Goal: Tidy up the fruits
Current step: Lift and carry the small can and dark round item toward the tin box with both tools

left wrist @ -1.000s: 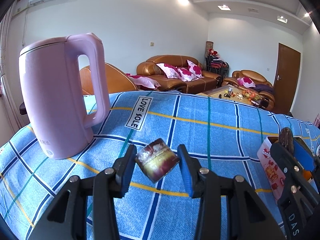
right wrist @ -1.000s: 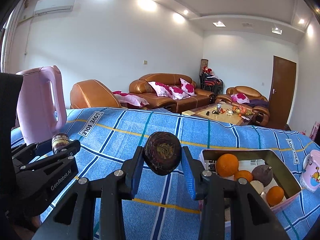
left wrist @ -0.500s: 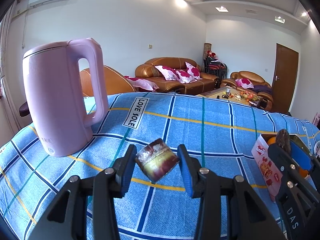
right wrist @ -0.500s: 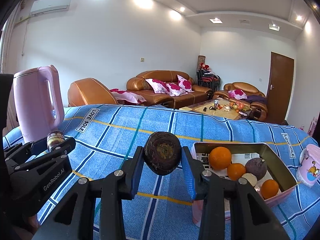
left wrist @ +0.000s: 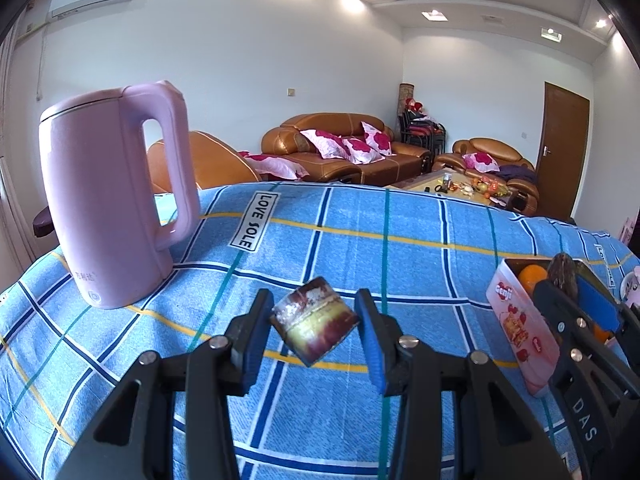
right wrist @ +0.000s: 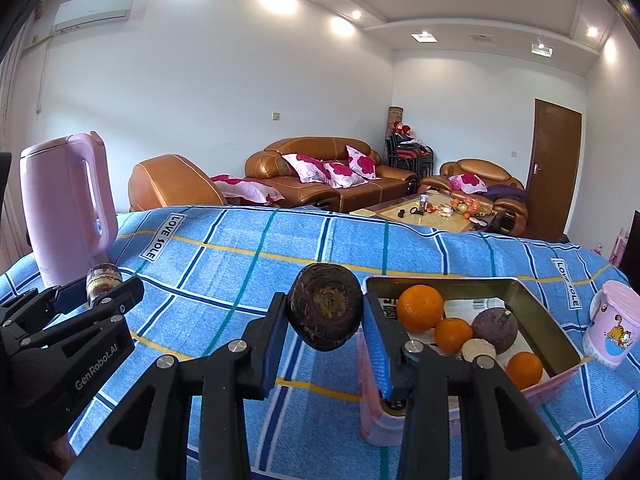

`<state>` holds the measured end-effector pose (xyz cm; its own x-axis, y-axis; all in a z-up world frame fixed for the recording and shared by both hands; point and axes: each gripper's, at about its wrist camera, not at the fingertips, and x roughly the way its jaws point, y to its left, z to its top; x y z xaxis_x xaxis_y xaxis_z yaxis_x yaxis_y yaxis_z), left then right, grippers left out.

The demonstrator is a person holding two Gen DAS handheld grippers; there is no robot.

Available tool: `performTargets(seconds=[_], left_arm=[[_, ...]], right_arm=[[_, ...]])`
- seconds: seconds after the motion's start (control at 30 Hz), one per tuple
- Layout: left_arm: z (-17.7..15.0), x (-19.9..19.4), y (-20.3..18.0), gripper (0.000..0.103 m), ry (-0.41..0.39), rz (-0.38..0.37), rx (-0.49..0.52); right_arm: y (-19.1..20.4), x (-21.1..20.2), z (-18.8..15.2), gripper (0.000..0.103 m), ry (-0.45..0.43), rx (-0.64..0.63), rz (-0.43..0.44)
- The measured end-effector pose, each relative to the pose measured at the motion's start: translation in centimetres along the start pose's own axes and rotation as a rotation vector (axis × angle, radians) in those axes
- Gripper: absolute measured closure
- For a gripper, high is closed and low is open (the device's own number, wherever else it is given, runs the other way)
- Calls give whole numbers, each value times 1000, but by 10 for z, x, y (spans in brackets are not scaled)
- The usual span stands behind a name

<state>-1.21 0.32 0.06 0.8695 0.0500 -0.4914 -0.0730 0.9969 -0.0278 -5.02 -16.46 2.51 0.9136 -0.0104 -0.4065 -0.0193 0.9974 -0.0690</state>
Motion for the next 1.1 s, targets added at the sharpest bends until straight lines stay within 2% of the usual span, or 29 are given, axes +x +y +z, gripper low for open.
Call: performTargets(seconds=[0.43,1.1], left_arm=[[-3,-8,-26,59,5,-34,32],[-6,-9,-96,59,27,-136,90]], right_arm=[[-41,-5,-4,63,-1,-3,-67],[-112,-3,-7,64,11,-9,-163]])
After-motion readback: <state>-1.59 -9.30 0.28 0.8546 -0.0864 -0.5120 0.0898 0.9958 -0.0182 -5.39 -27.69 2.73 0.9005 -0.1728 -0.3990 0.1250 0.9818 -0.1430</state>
